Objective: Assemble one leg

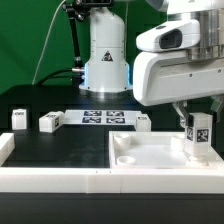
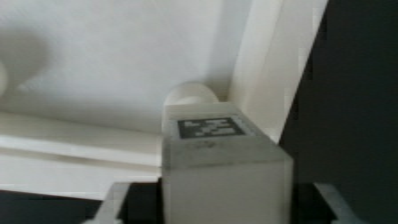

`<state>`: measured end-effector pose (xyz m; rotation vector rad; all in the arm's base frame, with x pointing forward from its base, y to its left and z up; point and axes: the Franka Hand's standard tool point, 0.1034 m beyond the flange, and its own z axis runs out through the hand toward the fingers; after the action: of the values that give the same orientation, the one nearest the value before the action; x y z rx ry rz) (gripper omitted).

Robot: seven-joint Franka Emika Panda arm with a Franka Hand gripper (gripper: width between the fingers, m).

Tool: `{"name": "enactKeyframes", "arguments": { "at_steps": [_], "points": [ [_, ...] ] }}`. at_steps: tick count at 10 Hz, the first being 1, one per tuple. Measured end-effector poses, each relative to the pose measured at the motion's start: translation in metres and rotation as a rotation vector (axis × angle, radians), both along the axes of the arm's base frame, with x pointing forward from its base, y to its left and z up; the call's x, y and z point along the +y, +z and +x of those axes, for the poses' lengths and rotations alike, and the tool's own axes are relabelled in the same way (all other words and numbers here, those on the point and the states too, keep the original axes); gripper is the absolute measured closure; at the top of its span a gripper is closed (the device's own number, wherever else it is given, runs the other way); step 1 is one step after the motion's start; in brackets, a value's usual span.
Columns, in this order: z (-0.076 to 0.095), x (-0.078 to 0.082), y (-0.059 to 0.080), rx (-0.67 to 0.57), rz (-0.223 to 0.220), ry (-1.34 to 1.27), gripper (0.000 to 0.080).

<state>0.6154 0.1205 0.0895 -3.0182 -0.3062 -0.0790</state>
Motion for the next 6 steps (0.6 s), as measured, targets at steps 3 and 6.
{"name": "enactKeyframes", "arguments": {
  "at_steps": [3, 6],
  "points": [
    [0.0007, 0.0, -0.0002, 0.023, 0.009, -0.196, 0.0497],
    [0.0032, -0.0016, -0.0009, 0.054, 0.046, -0.569, 0.0498]
  ]
}}
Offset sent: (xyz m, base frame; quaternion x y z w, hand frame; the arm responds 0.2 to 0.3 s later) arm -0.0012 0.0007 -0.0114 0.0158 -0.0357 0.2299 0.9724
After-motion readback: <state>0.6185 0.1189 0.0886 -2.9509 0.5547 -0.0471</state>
